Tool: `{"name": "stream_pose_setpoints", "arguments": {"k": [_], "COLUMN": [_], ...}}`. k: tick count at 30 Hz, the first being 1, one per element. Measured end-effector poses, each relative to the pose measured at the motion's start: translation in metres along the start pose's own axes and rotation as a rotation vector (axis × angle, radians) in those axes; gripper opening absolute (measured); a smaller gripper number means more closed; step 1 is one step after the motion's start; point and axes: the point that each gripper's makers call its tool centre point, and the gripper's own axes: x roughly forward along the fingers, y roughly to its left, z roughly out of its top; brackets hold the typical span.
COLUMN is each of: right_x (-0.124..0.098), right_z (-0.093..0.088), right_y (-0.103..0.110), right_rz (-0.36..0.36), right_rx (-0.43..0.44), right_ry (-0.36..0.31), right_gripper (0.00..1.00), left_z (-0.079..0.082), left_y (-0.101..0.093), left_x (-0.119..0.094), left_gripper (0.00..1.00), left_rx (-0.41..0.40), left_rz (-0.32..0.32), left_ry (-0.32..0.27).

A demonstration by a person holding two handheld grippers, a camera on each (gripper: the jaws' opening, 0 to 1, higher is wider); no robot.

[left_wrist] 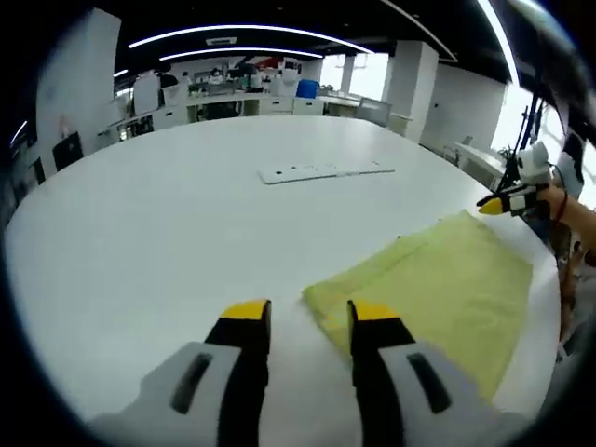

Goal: Fold the garment on the visible template until the final outline fits inside the template.

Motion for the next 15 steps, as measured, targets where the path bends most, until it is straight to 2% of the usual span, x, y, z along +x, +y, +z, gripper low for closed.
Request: {"name": "stream_pose_setpoints", "arguments": {"k": [3, 6, 15], "right_x": [-0.002, -0.008, -0.029], "right_z": [-0.001, -0.001, -0.018], "right_y": [0.007, 0.013, 0.032], "right_rz": [0.043, 0.070, 0.137], "right_rx": [0.022, 0.003, -0.049], "right_ry": [0.007, 0.009, 0.047], "right_gripper": [0.60, 0.71, 0.87], "left_z": [-0.004, -0.004, -0.013], "left_y": [-0.006, -0.009, -0.030], "left_x": [-0.007, -0.011, -0.035], "left_gripper": [0.42, 0.51, 0.72], "left_rx": [-0.008, 0.003, 0.069], "left_rz": [-0.032, -0.044, -0.106], "left_ry": [0.005, 0.001, 0.013]}}
